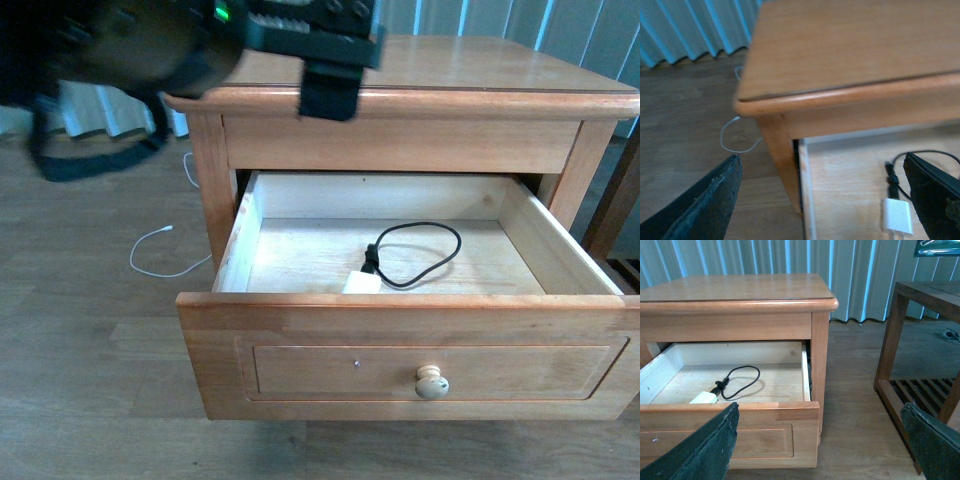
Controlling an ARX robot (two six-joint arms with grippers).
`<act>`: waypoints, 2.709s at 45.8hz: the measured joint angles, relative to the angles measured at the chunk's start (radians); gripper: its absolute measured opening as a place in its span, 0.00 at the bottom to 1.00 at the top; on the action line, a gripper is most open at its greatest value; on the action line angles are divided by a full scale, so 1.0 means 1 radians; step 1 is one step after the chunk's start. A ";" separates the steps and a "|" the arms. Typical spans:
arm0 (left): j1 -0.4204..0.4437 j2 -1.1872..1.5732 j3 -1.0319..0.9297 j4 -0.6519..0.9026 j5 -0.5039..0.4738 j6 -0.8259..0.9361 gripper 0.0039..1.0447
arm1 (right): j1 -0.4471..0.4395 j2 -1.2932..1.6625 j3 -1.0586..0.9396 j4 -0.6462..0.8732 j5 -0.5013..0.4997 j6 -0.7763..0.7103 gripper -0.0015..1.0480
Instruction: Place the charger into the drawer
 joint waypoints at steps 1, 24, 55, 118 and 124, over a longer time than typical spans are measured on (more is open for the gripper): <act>0.005 -0.031 -0.017 0.000 -0.010 0.004 0.94 | 0.000 0.000 0.000 0.000 0.000 0.000 0.92; -0.122 -0.847 -0.396 -0.261 -0.416 -0.035 0.94 | 0.000 0.000 0.000 0.000 0.000 0.000 0.92; 0.224 -1.358 -0.713 -0.430 0.231 -0.018 0.20 | 0.000 0.000 0.000 0.000 0.000 0.000 0.92; 0.563 -1.557 -0.918 -0.416 0.553 -0.011 0.10 | 0.005 0.011 0.011 -0.048 -0.013 -0.045 0.92; 0.563 -1.557 -0.918 -0.416 0.554 -0.011 0.31 | 0.027 0.076 0.031 -0.170 -0.022 -0.086 0.92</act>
